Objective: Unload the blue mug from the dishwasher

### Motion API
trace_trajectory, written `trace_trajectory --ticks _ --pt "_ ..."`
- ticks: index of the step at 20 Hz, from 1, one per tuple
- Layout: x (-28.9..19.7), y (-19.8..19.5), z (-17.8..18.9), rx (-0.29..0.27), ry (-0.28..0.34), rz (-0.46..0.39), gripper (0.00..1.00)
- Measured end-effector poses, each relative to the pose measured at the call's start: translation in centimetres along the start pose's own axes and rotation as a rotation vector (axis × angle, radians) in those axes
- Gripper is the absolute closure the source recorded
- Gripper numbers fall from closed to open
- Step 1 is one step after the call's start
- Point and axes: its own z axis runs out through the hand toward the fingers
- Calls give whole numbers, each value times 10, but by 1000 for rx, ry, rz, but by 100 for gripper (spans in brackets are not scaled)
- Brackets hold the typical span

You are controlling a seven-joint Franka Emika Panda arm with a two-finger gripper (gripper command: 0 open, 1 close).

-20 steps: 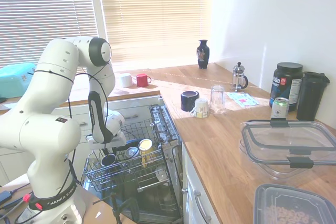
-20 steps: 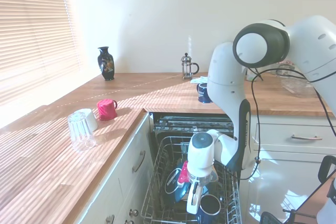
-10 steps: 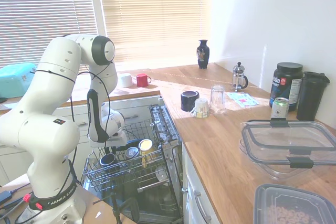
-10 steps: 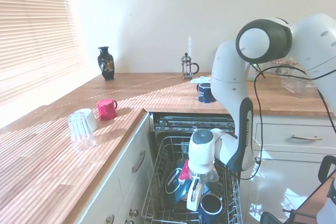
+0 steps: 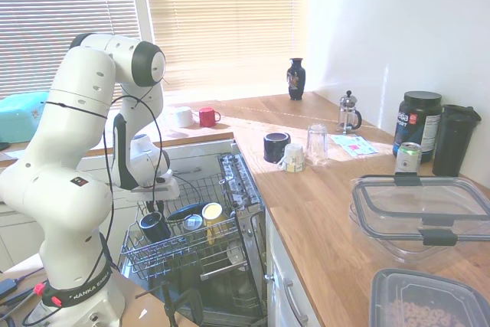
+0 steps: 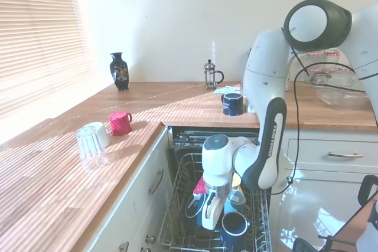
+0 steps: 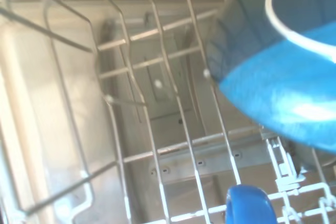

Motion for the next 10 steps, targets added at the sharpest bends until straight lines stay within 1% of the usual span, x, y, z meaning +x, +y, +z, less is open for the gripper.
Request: trace_trajectory --ticks 3,6,10 --pt "6 -11 -24 -1 14 12 100" --pt "18 -21 -52 12 13 36 100" --pt "46 -27 -99 8 52 67 100"
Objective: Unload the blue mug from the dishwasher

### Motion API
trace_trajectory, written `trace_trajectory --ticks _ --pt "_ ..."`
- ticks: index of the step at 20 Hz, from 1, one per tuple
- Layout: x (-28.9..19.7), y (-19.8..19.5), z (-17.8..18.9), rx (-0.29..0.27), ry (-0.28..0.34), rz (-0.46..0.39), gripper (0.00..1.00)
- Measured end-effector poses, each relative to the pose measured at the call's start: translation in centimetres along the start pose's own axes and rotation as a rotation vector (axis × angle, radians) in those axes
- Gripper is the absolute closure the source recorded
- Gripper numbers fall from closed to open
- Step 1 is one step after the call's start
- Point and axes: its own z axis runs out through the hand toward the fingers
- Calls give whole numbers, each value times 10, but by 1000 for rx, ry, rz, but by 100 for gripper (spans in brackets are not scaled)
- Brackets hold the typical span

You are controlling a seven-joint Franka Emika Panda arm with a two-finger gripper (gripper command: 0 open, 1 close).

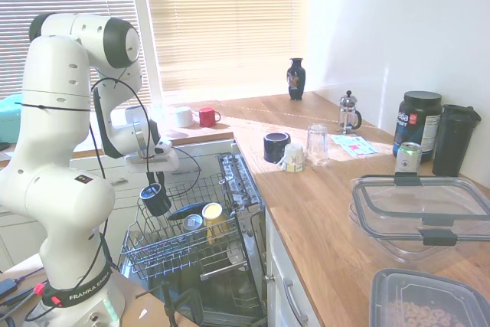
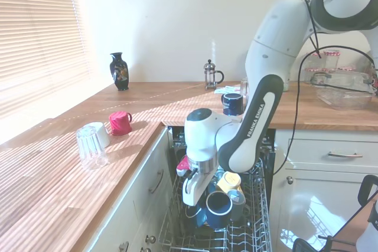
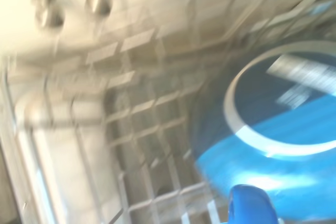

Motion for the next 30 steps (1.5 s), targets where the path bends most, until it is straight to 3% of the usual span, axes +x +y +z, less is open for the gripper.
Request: trace_trajectory --ticks 6,13,22,30 --pt "54 0 -64 -12 75 62 100" --pt "135 16 -142 23 131 164 100" --pt "222 64 -192 35 156 275 100" --pt "286 99 -202 21 136 325 100"
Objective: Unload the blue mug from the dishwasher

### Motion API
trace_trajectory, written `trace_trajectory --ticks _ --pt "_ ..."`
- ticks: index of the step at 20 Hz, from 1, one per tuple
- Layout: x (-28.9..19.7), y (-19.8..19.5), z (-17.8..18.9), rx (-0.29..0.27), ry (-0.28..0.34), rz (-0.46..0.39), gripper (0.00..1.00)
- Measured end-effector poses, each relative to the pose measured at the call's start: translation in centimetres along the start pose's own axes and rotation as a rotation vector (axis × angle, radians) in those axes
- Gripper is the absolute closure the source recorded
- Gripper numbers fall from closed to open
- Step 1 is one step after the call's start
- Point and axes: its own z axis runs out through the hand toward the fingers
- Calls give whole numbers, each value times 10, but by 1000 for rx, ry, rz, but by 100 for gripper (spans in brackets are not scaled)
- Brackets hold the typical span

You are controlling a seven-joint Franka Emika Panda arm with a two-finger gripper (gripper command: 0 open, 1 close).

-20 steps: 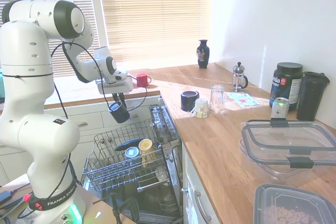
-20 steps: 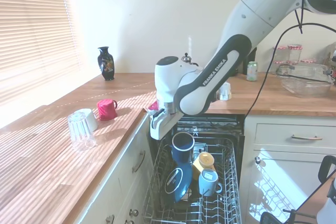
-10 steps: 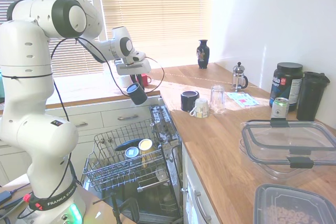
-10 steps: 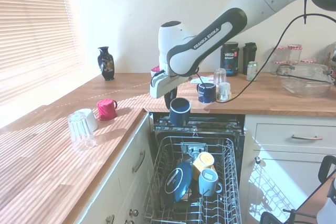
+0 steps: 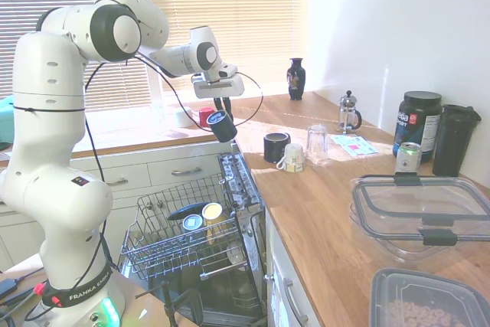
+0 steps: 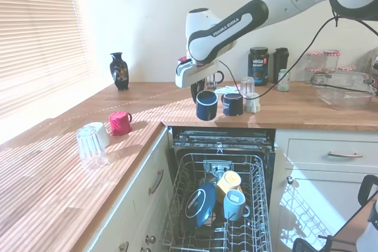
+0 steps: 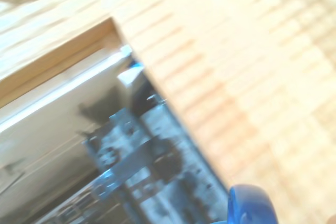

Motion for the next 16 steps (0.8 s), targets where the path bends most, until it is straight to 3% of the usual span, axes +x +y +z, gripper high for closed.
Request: trace_trajectory --ticks 16 --pt "74 3 64 -49 -49 59 100"
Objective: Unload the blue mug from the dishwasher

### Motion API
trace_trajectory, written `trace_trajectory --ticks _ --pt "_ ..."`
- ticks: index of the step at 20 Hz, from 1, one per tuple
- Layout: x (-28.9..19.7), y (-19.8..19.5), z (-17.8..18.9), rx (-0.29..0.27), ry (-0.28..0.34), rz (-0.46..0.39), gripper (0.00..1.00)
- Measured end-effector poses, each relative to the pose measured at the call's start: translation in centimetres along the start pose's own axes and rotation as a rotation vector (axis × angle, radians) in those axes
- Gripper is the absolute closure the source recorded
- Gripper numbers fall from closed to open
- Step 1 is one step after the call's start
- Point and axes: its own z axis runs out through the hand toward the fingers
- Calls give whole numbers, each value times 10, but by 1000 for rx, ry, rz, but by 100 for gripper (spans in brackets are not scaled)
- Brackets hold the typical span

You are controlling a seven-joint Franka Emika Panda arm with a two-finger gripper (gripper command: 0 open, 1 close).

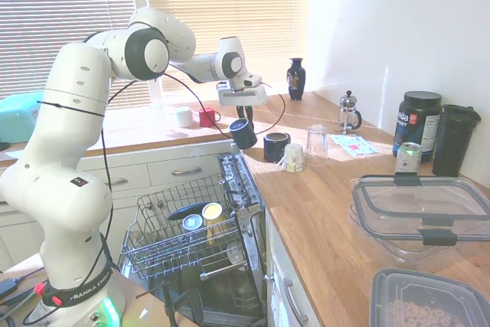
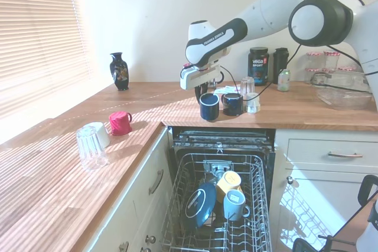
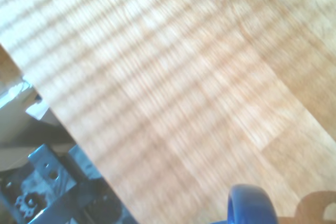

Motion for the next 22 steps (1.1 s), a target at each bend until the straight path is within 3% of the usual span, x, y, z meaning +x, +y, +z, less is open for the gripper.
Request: trace_trajectory --ticks 10,11,22 --pt "33 -4 21 -32 1 -15 100" --pt "36 -4 22 -38 0 -12 0" --pt "56 0 33 -68 15 4 0"
